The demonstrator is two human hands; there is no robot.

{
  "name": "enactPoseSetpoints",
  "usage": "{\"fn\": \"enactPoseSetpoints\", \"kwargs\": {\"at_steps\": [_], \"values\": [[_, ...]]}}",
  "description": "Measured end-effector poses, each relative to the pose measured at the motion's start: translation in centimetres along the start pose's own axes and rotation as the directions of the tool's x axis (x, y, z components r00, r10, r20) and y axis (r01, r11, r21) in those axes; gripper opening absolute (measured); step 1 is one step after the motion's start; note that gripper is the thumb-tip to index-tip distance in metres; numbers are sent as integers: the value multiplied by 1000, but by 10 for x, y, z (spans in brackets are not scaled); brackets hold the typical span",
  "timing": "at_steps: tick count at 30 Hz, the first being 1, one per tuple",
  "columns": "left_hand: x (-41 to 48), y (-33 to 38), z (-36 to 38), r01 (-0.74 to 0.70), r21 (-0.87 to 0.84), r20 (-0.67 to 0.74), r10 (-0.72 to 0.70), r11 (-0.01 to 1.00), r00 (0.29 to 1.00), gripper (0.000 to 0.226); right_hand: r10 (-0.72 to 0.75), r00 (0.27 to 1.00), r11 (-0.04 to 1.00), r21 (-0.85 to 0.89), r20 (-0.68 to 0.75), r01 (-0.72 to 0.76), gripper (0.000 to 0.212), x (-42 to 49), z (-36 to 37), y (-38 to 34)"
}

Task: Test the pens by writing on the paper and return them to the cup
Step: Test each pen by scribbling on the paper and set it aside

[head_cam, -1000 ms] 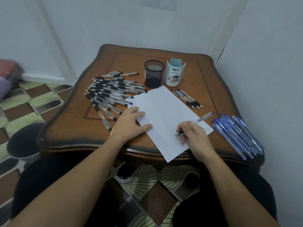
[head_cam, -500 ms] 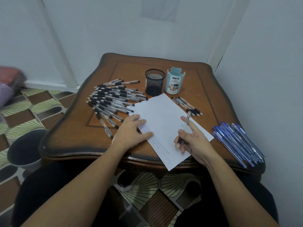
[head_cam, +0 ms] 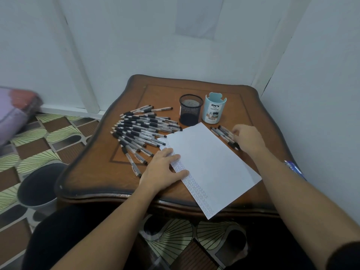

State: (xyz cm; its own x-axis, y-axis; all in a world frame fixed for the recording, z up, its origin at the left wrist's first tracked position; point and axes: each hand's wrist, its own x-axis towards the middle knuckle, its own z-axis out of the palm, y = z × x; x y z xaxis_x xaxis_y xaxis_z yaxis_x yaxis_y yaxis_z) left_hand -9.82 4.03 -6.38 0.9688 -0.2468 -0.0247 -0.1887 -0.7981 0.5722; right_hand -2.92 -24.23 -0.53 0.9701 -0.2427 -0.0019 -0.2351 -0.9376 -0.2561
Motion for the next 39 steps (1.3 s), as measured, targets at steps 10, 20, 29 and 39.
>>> {"fn": "enactPoseSetpoints", "kwargs": {"at_steps": [10,20,29,39], "values": [[-1,1,0,-4,-9,-6,4,1000,1000,71,-338,940,926,195,45,324,19,-2,25,-70],[-1,-1,0,-34,-33,-19,34,999,999,66,-469,880,804,454,83,385,17,-10,73,-165],[0,-1,1,-40,-25,-26,39,999,999,68,-98,995,440,898,19,26,7,-12,26,-122],[-1,1,1,-18,2,-15,18,1000,1000,69,48,998,-7,999,41,-41,19,-56,-11,-66]]}}
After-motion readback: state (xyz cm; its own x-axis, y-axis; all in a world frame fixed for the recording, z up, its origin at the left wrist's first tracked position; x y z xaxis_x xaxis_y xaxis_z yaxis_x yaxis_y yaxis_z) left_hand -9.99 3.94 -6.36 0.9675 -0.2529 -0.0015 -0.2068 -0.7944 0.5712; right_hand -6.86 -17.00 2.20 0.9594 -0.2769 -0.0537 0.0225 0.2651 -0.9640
